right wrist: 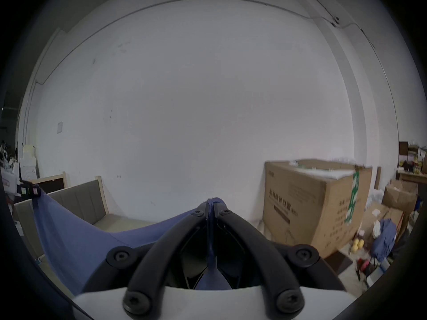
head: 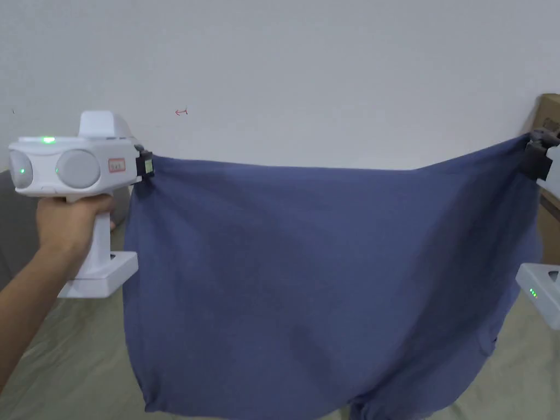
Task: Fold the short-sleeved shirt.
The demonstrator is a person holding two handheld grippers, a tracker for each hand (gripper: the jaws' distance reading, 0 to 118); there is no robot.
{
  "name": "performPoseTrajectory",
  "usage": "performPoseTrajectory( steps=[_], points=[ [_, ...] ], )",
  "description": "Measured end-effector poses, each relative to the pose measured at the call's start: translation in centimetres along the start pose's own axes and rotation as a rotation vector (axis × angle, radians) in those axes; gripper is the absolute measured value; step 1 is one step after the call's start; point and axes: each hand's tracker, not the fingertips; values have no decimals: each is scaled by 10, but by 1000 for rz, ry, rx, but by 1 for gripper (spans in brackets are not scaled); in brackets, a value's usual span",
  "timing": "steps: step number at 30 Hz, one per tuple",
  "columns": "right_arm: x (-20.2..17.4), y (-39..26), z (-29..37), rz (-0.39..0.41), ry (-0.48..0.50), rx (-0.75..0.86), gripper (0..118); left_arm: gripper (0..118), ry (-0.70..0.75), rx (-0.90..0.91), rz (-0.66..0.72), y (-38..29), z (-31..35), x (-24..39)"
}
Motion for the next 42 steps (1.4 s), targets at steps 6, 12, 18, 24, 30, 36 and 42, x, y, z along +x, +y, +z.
performPoseTrajectory(
  steps=[6, 12, 18, 24, 30, 36, 42],
  points=[
    [2, 31, -28, -1, -2, 53, 1, 0, 13, 53, 16, 43, -23, 12],
    [5, 17, -52, -12, 9, 48, 1, 0, 14, 72, 30, 35, -54, 20],
    [15, -49, -74, -25, 46, -48, 1, 0, 46, -40, -19, -27, -97, 35],
    [16, -130, -67, -33, 51, -174, 1, 0, 13, -158, 56, -114, -115, 34],
    [17, -213, -26, -89, 67, -341, 1, 0, 6, -291, 59, -202, -93, 21],
    [15, -264, 40, -129, 79, -434, 1, 0, 4, -377, 86, -263, -44, 1],
    [8, -297, 121, -157, 96, -516, 1, 0, 16, -466, 106, -324, 14, -23]
  ],
)
